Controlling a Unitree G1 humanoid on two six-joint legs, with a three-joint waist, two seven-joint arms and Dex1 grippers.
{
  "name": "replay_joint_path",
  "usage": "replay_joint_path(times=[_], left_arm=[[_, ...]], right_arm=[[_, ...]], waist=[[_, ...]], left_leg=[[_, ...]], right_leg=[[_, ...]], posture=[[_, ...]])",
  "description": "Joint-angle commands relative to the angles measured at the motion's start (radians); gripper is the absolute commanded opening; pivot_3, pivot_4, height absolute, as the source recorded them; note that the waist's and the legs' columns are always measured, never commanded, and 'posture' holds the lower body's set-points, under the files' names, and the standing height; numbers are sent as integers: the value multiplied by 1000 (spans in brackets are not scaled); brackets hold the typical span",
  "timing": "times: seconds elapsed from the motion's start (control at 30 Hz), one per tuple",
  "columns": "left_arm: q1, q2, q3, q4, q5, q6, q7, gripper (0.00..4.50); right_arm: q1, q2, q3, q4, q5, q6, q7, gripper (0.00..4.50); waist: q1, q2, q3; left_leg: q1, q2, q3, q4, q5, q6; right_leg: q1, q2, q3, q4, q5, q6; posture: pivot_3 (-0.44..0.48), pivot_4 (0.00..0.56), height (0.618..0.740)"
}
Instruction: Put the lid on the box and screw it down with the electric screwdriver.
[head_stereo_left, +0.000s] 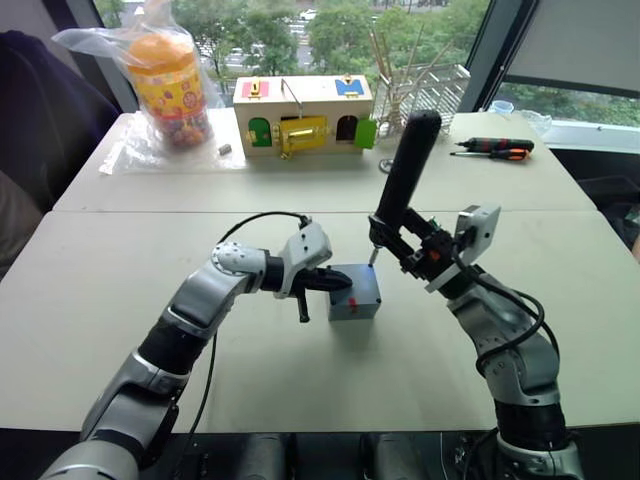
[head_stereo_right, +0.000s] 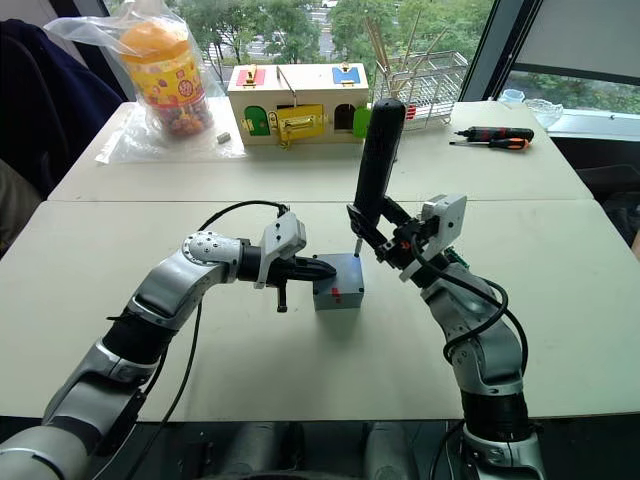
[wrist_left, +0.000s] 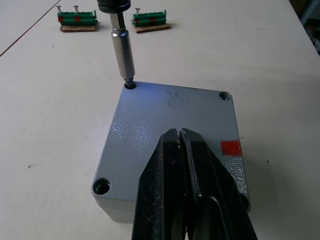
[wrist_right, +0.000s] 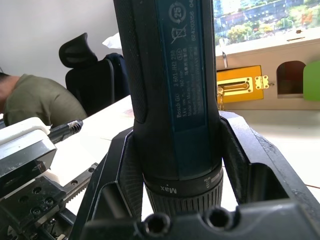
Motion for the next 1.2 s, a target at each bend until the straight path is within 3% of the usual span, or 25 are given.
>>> replay_joint_path(times=[0.03, 0.7, 0.97, 1.2], left_arm=[[14, 4, -10, -13, 6, -1, -7, 0], [11, -13, -13, 4, 15, -11, -6, 0], [6, -26, -20, 23, 25, -27, -12, 0], [-1, -37, -11, 38, 29, -33, -7, 0]], right_arm=[[60, -10, 39, 65, -27, 43, 7, 1776], [3, -27, 6, 16, 4, 66, -13, 1776], [-174, -88, -107, -123, 159, 223, -81, 1776], [-372, -119, -249, -94, 348, 369, -208, 1776]], waist=[[0, 0, 0], [1, 0, -1], [2, 1, 1], [1, 2, 2]], left_leg=[[1, 0, 0, 0, 0, 0], [5, 3, -1, -1, -1, 1], [1, 3, -1, -1, -1, 1], [-3, 3, 0, -1, -1, 1]], right_leg=[[1, 0, 0, 0, 0, 0], [6, 0, -1, -3, 0, 0], [2, 0, -1, -3, 0, 0], [-2, 0, -1, -2, 0, 0]], posture=[[0, 150, 708], [0, 150, 708], [0, 150, 708], [0, 150, 708]])
